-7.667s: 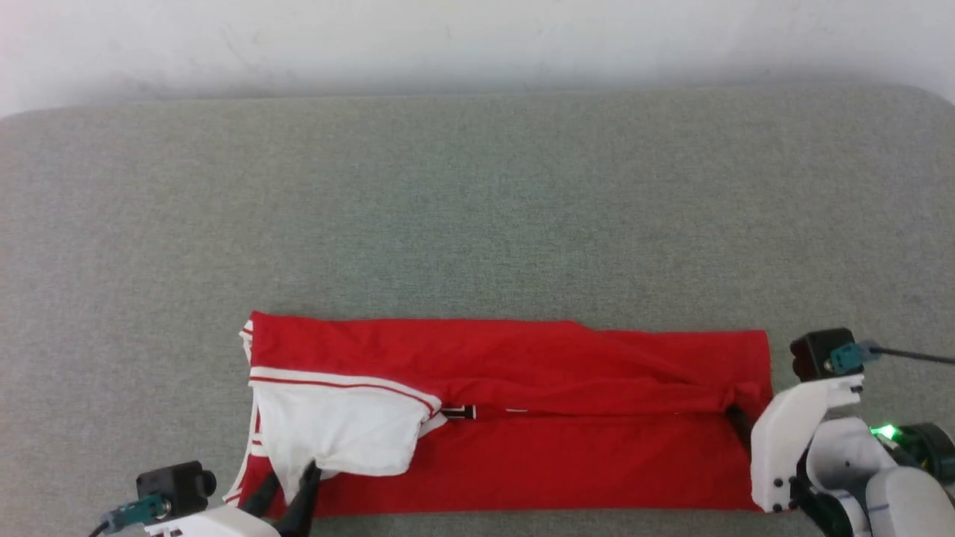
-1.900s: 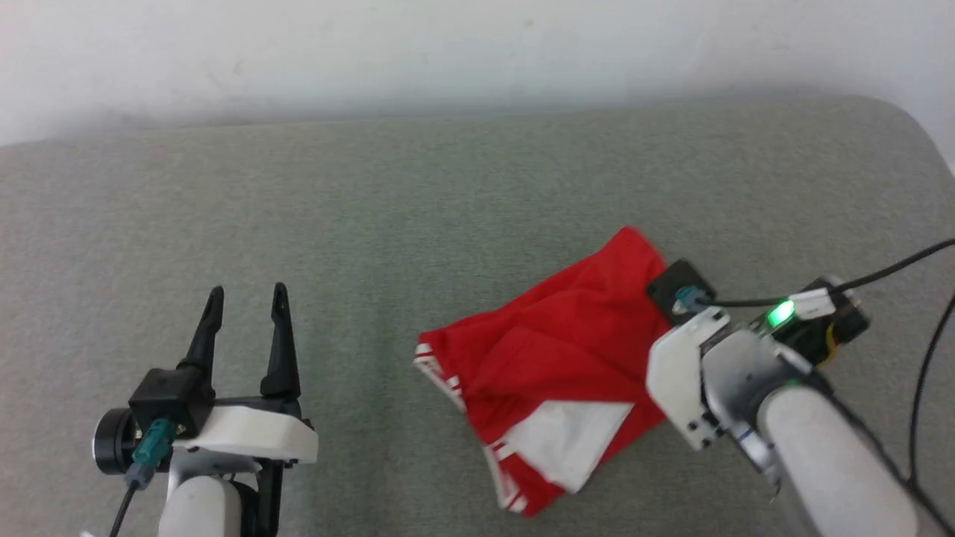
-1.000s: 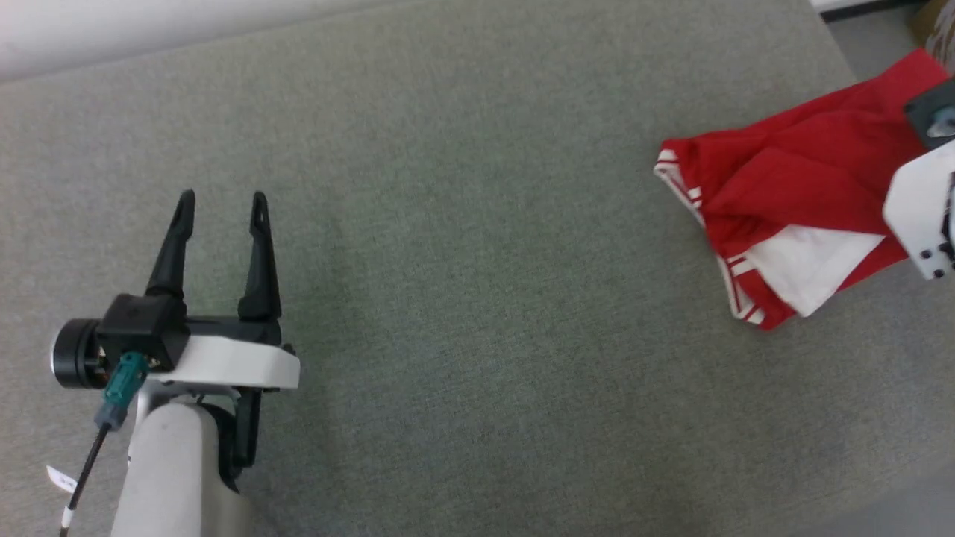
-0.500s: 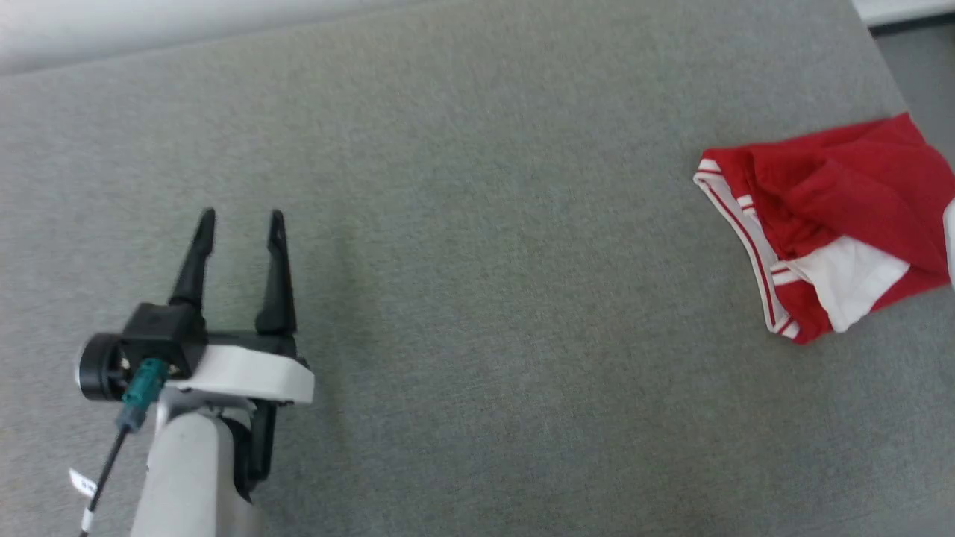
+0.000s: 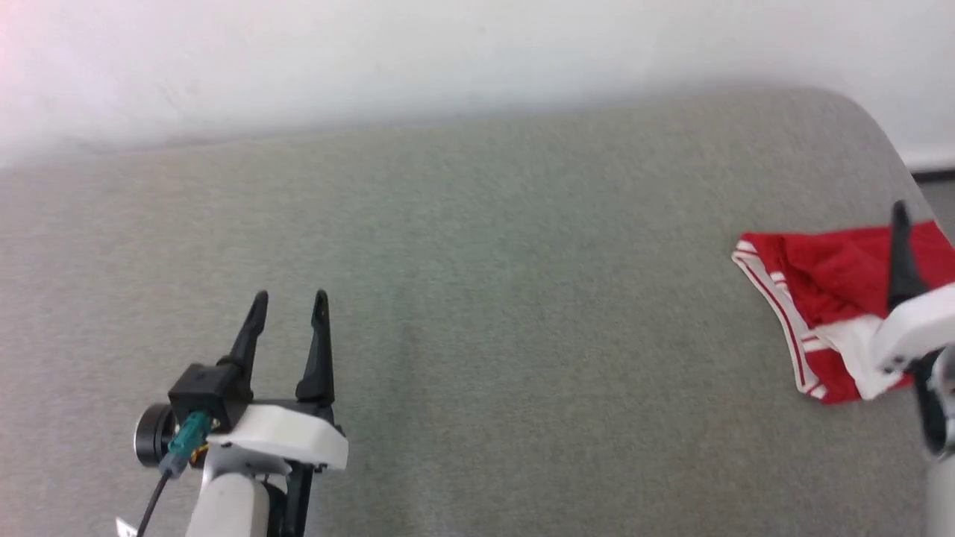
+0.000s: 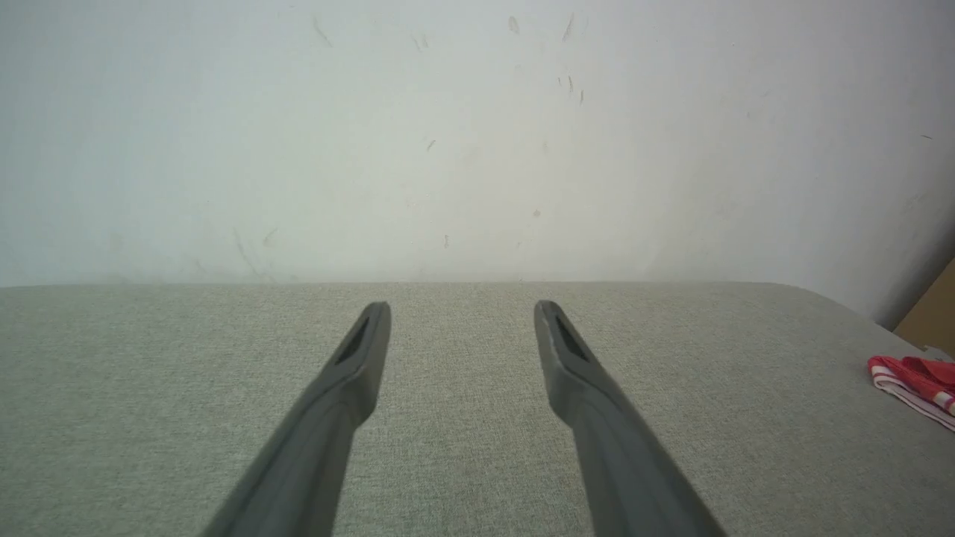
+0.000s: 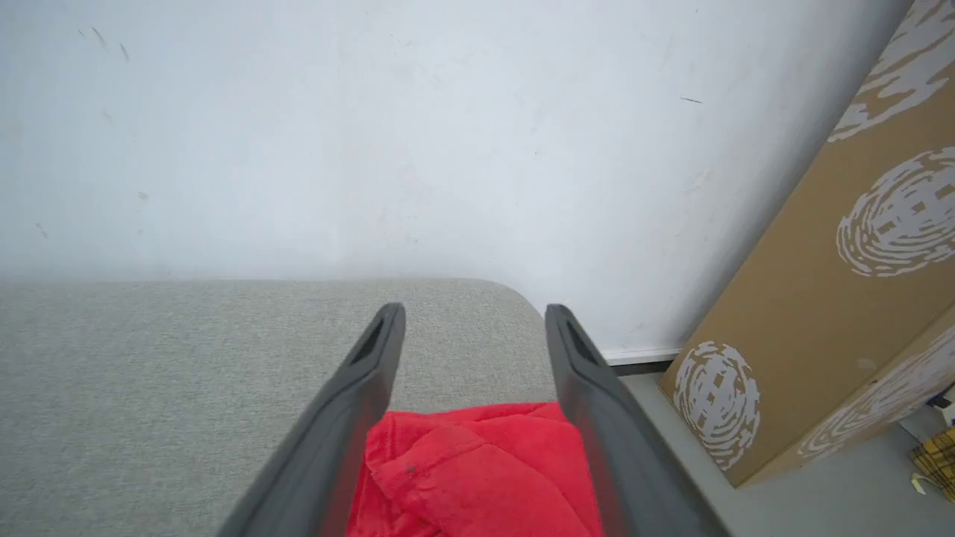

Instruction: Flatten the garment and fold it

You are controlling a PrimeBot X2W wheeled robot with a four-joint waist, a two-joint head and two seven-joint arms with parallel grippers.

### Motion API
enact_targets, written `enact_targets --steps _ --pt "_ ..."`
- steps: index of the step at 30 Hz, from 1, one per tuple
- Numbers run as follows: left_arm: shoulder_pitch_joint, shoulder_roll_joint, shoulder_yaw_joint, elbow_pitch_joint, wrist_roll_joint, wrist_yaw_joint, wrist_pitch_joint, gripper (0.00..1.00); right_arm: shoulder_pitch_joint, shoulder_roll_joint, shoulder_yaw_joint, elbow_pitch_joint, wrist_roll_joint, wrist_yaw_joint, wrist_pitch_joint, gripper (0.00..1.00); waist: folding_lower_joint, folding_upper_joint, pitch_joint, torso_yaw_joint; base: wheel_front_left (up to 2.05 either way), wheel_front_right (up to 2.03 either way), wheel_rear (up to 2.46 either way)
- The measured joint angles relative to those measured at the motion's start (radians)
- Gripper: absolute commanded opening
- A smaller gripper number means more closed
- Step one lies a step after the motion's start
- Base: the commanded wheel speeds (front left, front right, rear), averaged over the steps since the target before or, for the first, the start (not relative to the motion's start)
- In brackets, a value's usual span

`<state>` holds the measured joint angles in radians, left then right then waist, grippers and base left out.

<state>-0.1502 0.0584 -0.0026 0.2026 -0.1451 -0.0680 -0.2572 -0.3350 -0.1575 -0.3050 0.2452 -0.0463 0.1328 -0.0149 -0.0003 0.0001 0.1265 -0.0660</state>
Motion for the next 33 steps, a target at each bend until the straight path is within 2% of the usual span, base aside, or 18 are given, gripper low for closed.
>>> enact_targets --steps 5,9,20,33 --pt "0.027 -0.002 -0.010 0.007 -0.020 0.001 0.000 1.00 0.133 0.057 0.056 -0.141 0.041 0.000 -0.037 1.00 0.0001 0.0000 -0.056 0.050 0.00 0.00 0.00" --pt "0.046 -0.002 -0.015 0.011 -0.021 0.001 0.000 1.00 0.221 0.087 0.106 -0.204 0.075 0.000 -0.070 1.00 0.0002 0.0000 -0.095 0.084 0.00 0.00 0.00" --pt "0.084 -0.003 -0.041 0.038 -0.021 0.001 0.000 1.00 0.354 0.103 0.217 -0.219 0.113 0.000 -0.139 1.00 0.0002 0.0000 -0.158 0.145 0.00 0.00 0.00" --pt "0.095 -0.003 -0.047 0.046 -0.023 0.008 0.000 1.00 0.367 0.104 0.236 -0.205 0.139 0.000 -0.153 1.00 0.0003 0.0000 -0.165 0.140 0.00 0.00 0.00"
